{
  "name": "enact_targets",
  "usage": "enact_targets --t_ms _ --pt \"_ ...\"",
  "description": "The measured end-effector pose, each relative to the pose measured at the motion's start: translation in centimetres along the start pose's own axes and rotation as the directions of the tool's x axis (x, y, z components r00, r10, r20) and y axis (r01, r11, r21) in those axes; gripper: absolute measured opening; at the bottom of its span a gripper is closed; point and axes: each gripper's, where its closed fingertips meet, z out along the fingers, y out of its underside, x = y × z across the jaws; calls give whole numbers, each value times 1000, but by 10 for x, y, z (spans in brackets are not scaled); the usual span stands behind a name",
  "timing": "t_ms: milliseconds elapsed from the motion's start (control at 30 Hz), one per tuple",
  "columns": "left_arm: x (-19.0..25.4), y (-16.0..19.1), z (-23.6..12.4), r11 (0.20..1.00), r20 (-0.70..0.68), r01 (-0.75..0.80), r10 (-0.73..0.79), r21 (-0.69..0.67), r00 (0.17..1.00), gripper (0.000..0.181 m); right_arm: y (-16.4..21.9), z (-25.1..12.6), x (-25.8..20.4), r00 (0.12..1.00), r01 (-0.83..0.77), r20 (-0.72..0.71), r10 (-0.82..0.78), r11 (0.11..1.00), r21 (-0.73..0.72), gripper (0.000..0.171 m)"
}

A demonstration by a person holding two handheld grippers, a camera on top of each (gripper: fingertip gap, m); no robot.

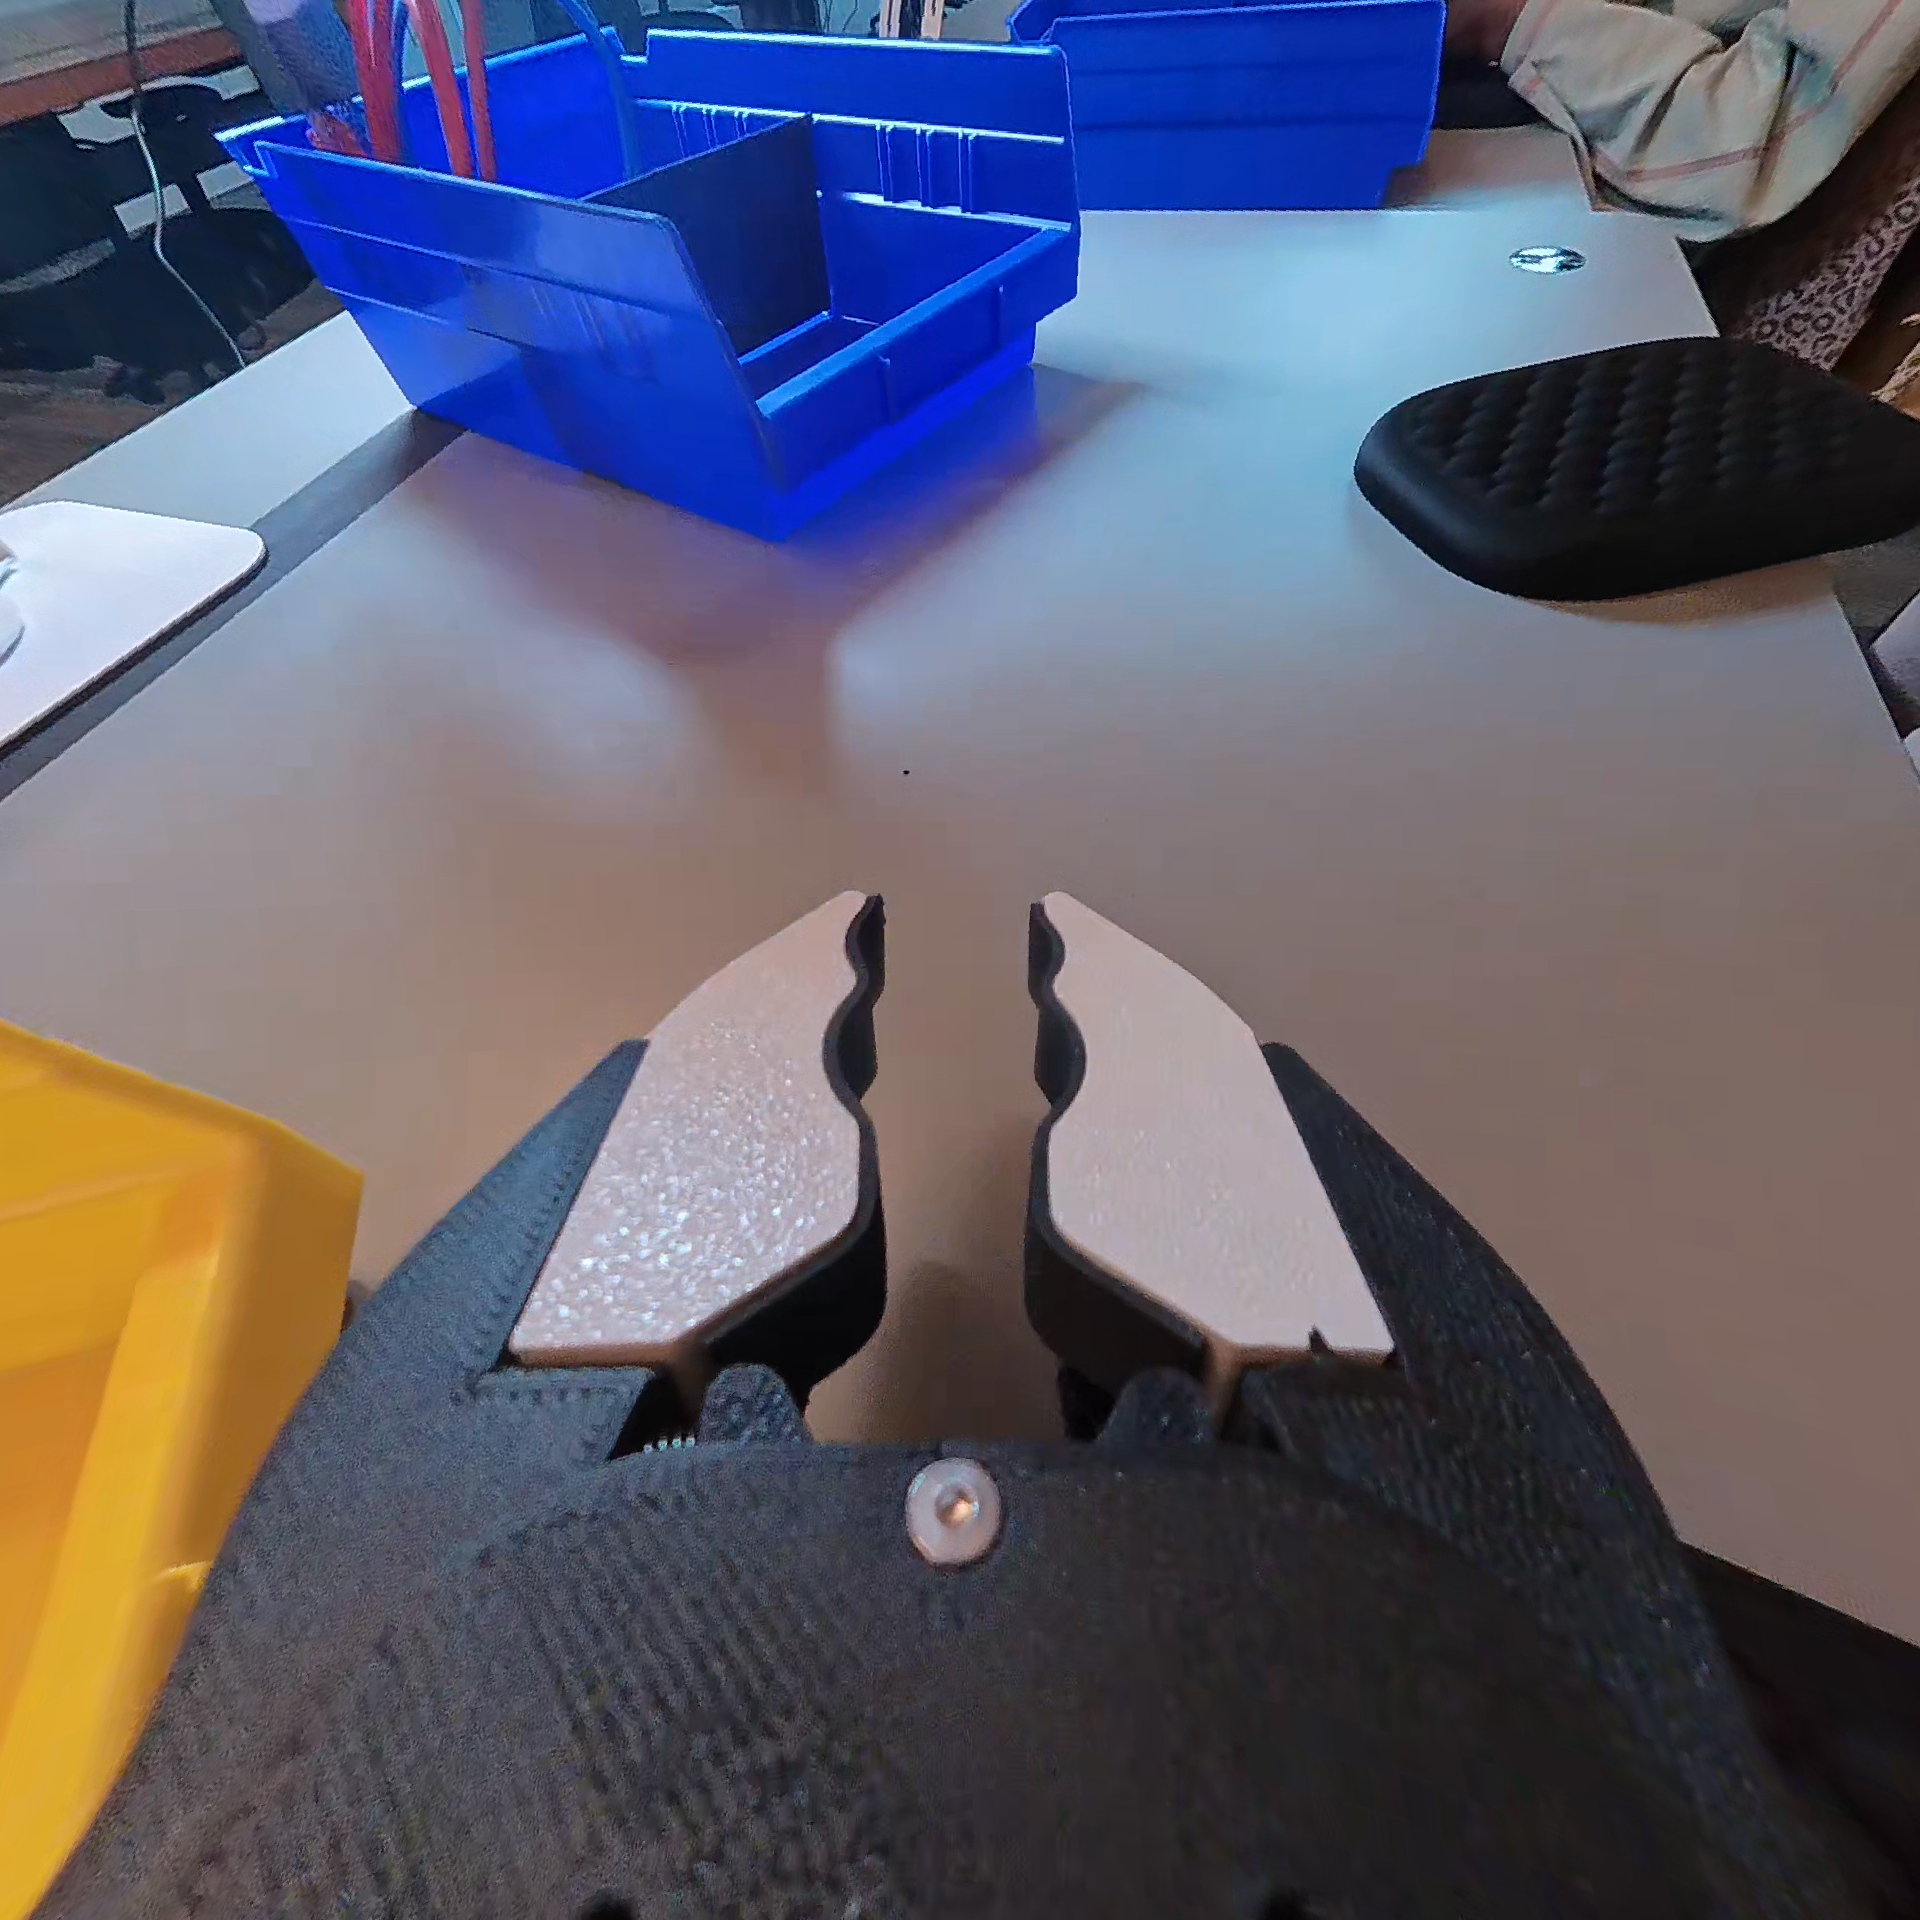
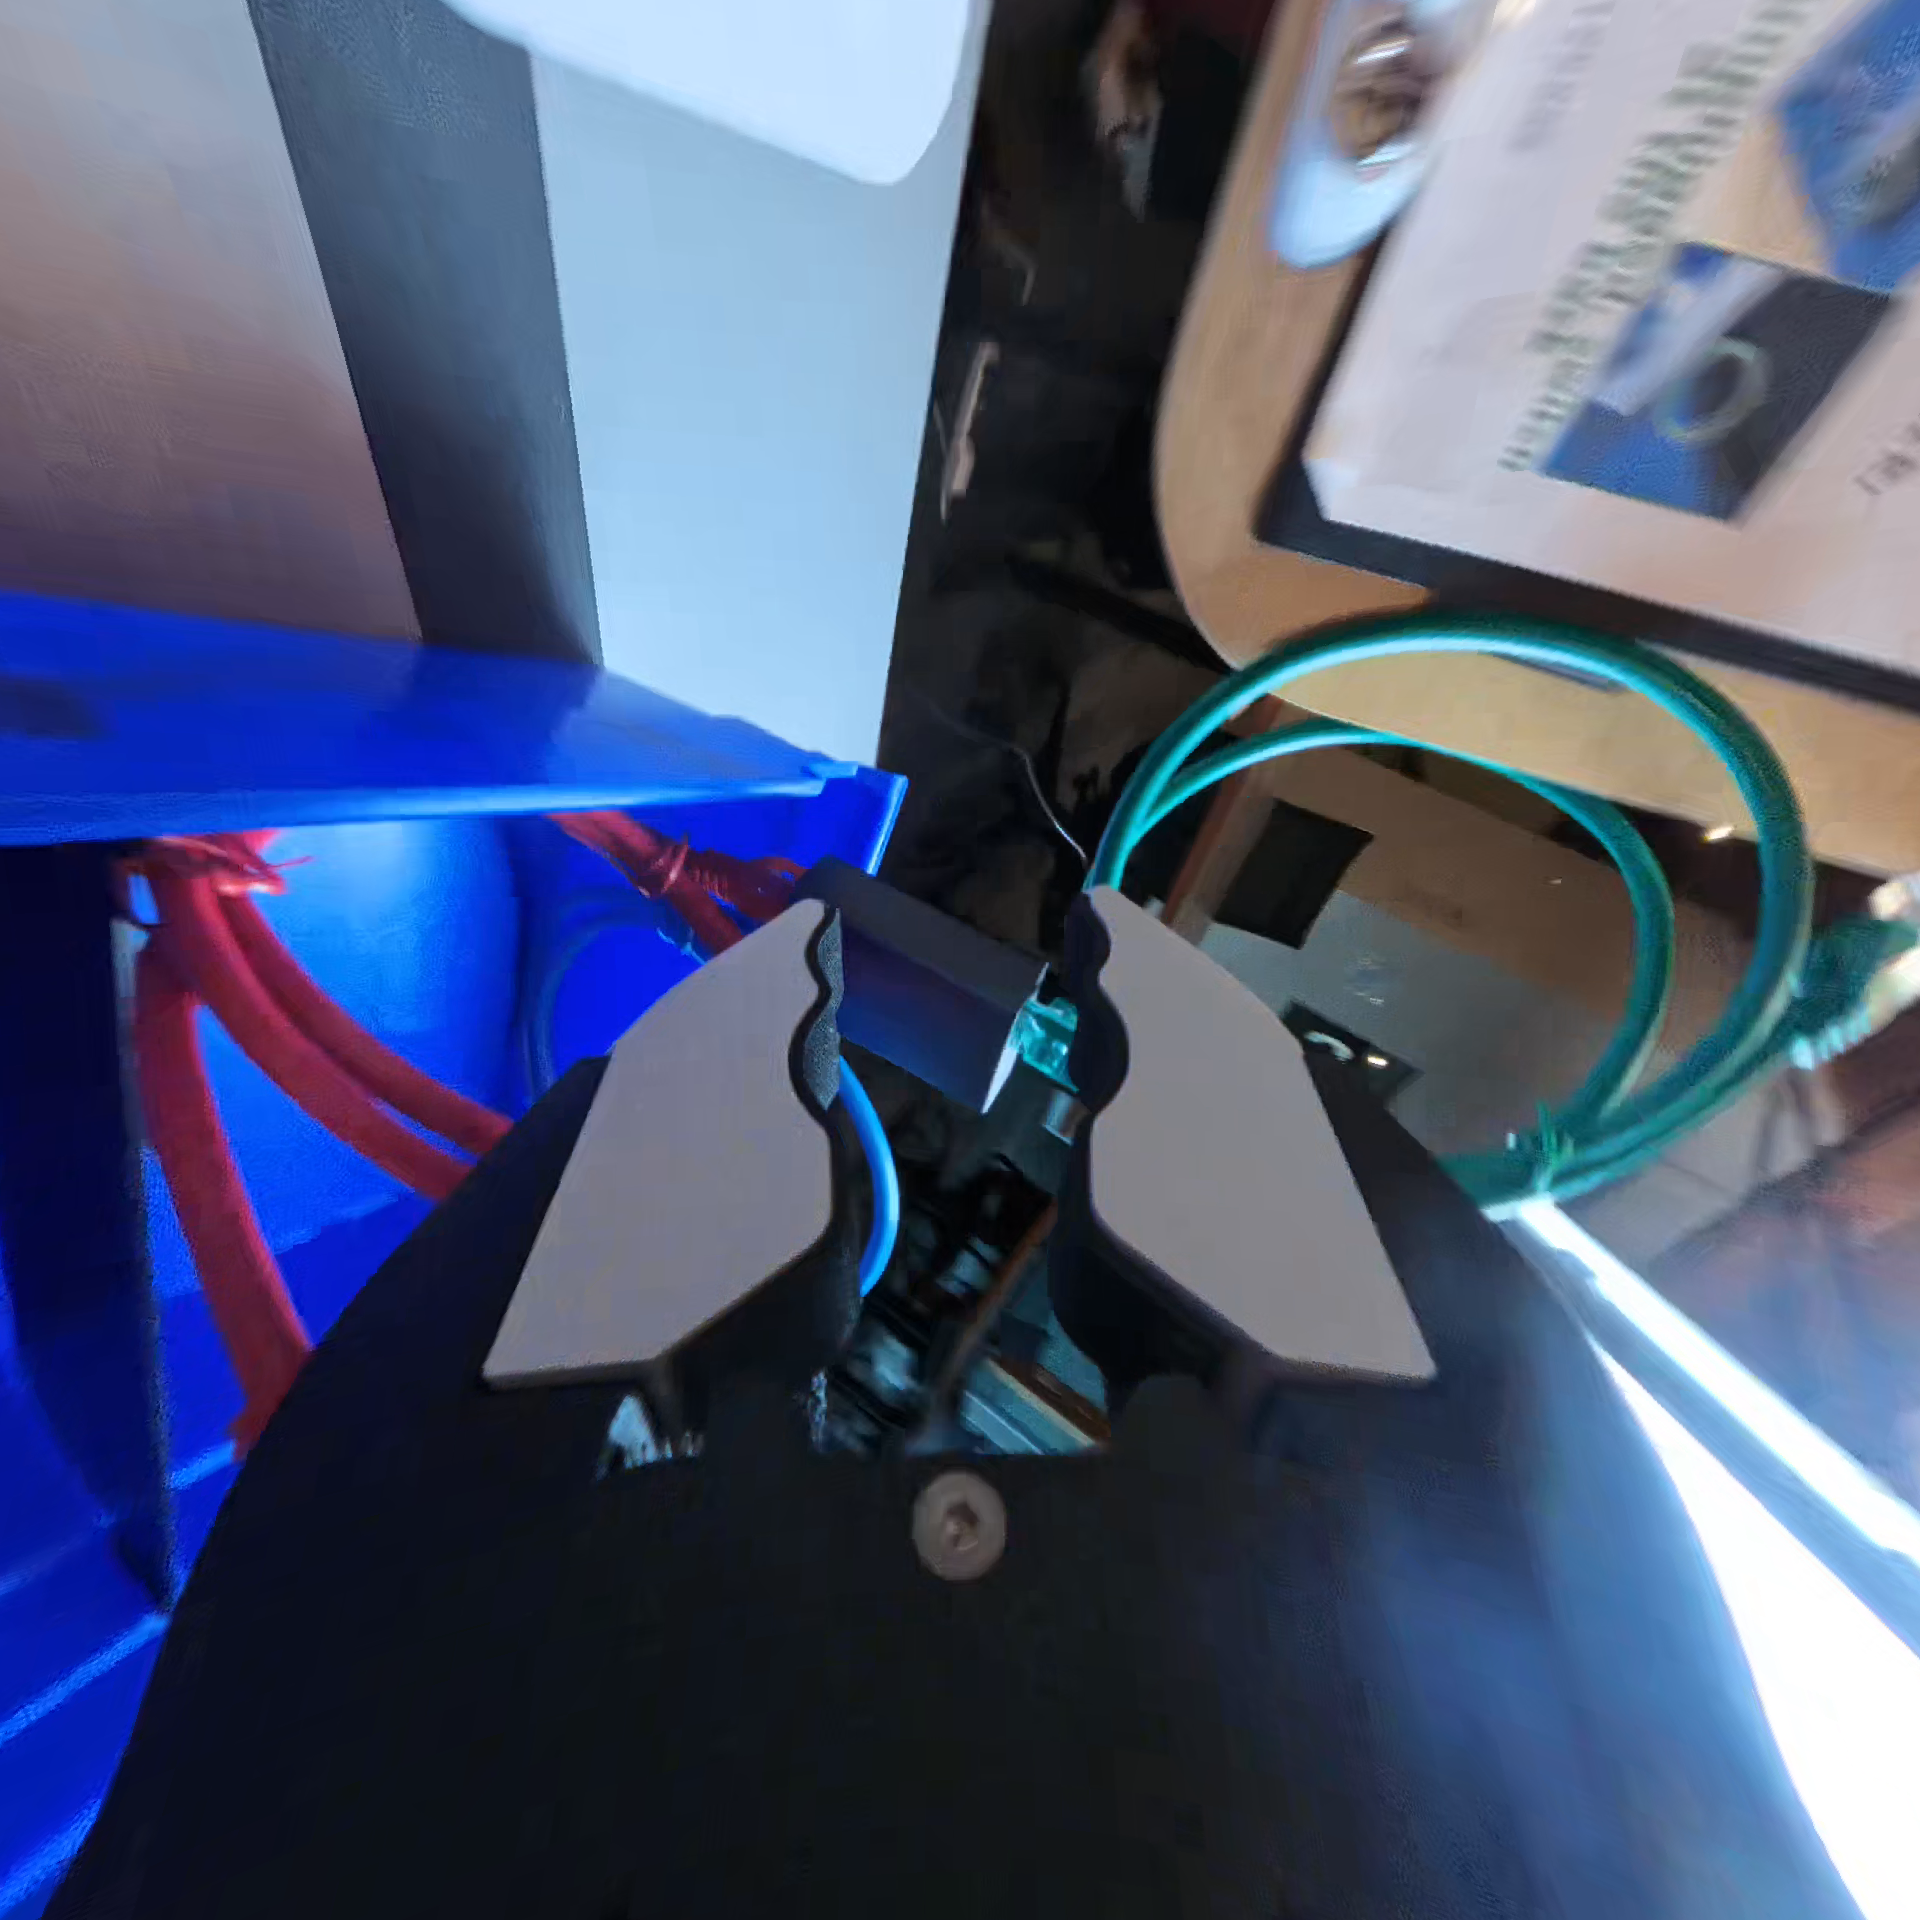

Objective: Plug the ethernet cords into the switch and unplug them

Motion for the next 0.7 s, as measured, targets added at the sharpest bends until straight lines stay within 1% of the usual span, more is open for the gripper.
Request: enact_targets --t_ms 67,200,267,367,433,567,700 --pt "0 1 1 1000 2 -1 1 -5 1000 26 0 -15 0 987 -158 34 156 985 72 42" --pt "0 1 1 1000 10 -15 15 -9 1000 26 20 -32 -7 928 -371 61 367 921 116 42" --pt "0 1 2 1000 10 -17 17 -12 1000 26 30 -42 -5 868 -496 58 494 853 161 42" --pt "0 2 2 1000 10 -14 14 -14 1000 26 44 -59 -4 736 -672 109 668 704 229 42" --pt "0 2 2 1000 11 -12 12 -15 1000 26 56 -66 -11 680 -729 143 719 642 237 42" --pt "0 3 4 1000 11 -18 18 -25 1000 26 77 -67 -43 651 -758 176 738 626 184 42" --pt "0 5 6 999 11 -32 32 -43 999 25 64 -67 -73 598 -801 281 751 576 164 44"
